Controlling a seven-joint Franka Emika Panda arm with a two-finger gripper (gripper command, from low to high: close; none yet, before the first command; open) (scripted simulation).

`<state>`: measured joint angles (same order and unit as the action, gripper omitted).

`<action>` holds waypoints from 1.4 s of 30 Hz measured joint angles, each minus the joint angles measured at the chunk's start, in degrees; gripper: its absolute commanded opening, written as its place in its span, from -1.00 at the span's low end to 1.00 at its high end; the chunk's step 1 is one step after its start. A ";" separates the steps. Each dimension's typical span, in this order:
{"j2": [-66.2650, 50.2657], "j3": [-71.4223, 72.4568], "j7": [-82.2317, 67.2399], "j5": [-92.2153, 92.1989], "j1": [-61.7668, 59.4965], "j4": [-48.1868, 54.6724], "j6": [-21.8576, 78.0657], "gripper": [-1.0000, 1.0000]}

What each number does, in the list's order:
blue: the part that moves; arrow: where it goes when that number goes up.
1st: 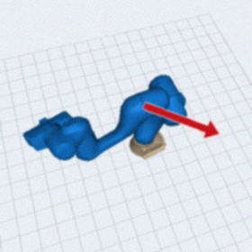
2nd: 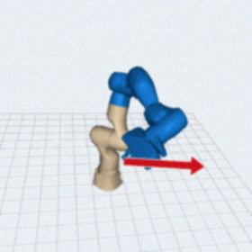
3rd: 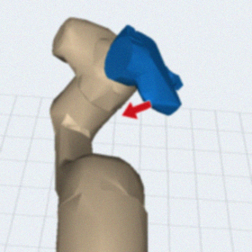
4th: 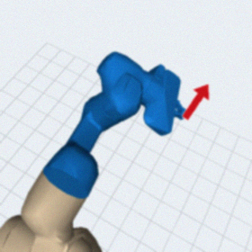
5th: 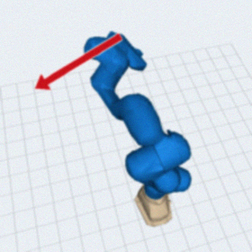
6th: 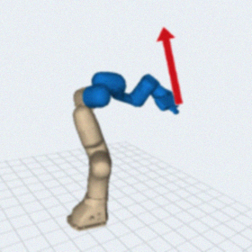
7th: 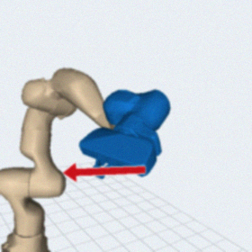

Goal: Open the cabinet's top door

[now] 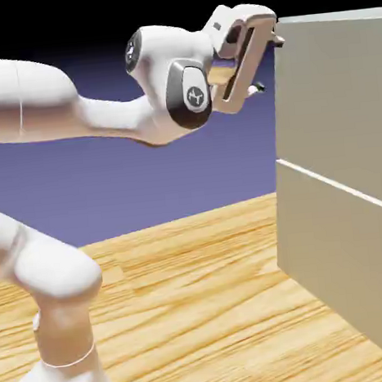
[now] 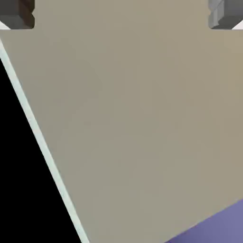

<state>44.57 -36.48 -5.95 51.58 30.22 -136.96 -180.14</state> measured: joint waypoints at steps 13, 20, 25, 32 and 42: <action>7.48 -22.91 -30.41 32.40 18.55 15.10 -3.85 0.00; 11.51 -35.25 -46.78 49.84 28.53 23.23 -5.92 0.00; 14.39 -44.06 -58.47 62.31 35.67 29.04 -7.40 0.00; 16.19 -52.71 -67.91 70.76 45.17 36.92 -8.51 0.00; 22.75 -46.14 -65.58 77.96 42.54 31.76 2.02 -1.00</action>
<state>67.32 -82.61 -71.54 129.54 72.76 -105.21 -178.12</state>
